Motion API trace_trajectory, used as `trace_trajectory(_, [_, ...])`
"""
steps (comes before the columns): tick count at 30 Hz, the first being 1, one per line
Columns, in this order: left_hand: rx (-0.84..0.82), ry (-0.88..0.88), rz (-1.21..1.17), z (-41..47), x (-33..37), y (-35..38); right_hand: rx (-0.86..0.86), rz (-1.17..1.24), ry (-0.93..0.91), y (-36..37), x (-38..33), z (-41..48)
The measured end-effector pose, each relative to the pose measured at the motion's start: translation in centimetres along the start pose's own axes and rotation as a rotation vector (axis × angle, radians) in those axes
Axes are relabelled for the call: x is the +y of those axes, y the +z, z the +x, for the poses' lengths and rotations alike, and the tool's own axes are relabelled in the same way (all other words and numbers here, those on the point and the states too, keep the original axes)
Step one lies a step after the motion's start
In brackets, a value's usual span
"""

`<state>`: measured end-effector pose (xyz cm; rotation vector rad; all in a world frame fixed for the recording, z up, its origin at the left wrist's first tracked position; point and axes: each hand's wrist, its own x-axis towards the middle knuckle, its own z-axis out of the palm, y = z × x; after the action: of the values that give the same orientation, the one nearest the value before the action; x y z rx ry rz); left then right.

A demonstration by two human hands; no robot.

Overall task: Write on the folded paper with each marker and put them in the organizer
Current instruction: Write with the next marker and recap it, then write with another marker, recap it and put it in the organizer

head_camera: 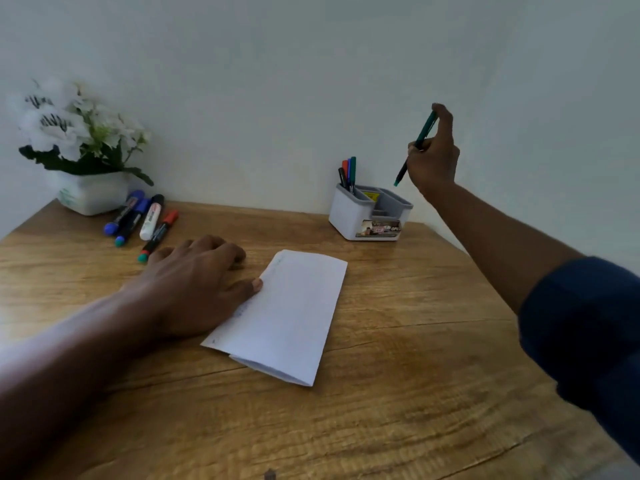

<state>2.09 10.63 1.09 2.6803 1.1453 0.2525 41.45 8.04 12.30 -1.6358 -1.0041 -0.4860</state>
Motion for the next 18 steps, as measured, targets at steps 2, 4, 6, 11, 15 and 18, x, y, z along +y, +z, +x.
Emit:
trace_trajectory(2, [0.004, -0.003, 0.006, 0.2, 0.1, 0.1, -0.067, -0.09, 0.002, 0.3, 1.2, 0.4])
trace_trajectory(4, [0.003, 0.0, 0.007, 0.2, 0.2, 0.1, -0.105, -0.136, 0.002, 0.7, 2.2, 0.5])
trace_trajectory(6, [-0.001, -0.001, 0.001, 0.2, 0.2, 0.1, -0.153, -0.154, 0.005, 1.3, 3.0, 0.5])
trace_trajectory(11, [-0.013, -0.004, 0.007, 0.2, 0.4, 0.0, -0.38, -0.379, 0.049, 2.4, 4.4, 0.5])
trace_trajectory(15, [-0.01, -0.004, -0.002, 0.0, 0.4, -0.1, -0.62, -0.509, 0.116, 2.4, 4.1, 0.7])
trace_trajectory(18, [-0.007, -0.002, -0.006, 0.0, 0.4, -0.2, -0.514, -0.541, -0.009, 1.8, 3.0, -0.2])
